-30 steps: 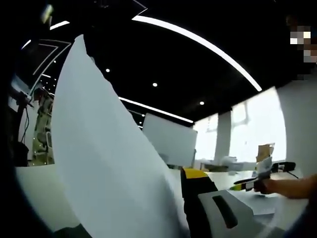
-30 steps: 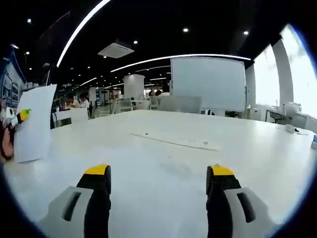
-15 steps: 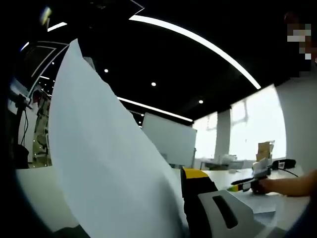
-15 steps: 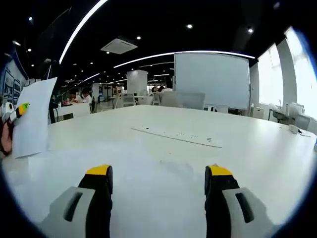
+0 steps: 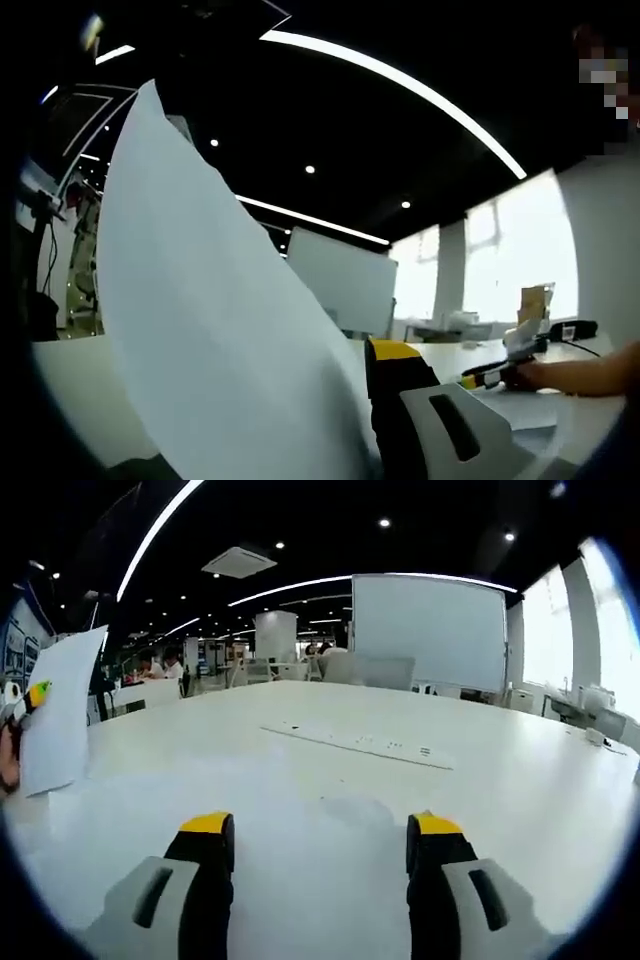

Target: Organize the stack of printing papers by aligning and flattening the scattered papers on the table

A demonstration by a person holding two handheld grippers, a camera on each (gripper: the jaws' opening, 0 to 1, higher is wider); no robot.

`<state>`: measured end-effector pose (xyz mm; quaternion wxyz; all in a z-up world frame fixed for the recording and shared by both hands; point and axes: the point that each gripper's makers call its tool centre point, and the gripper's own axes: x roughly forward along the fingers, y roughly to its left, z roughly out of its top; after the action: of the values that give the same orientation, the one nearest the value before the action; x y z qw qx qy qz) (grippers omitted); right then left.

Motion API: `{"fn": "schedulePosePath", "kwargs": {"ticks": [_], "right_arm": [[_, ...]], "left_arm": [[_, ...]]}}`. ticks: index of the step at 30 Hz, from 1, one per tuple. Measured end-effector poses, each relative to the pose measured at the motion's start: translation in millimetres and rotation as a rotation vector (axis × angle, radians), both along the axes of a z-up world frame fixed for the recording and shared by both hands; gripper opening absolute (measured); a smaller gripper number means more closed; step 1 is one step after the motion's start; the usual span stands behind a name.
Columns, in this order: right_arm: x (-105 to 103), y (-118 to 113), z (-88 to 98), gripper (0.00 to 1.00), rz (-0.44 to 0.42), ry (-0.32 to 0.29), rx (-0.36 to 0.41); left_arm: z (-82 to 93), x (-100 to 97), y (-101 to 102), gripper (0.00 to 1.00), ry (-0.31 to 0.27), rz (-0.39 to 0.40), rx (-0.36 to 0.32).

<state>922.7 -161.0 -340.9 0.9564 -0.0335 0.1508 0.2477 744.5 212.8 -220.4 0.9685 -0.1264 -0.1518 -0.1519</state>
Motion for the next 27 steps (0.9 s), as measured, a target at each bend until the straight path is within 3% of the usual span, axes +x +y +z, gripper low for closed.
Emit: {"fn": "schedulePosePath", "kwargs": {"ticks": [10,27], "right_arm": [[9,-3,0.2,0.65,-0.020,0.024,0.049],[13,-5,-10.1,0.48,-0.020,0.047,-0.019]], "left_arm": [[-0.4,0.2,0,0.21,0.003,0.001,0.003],[-1.6,2.0,0,0.21,0.010,0.005,0.014]]}}
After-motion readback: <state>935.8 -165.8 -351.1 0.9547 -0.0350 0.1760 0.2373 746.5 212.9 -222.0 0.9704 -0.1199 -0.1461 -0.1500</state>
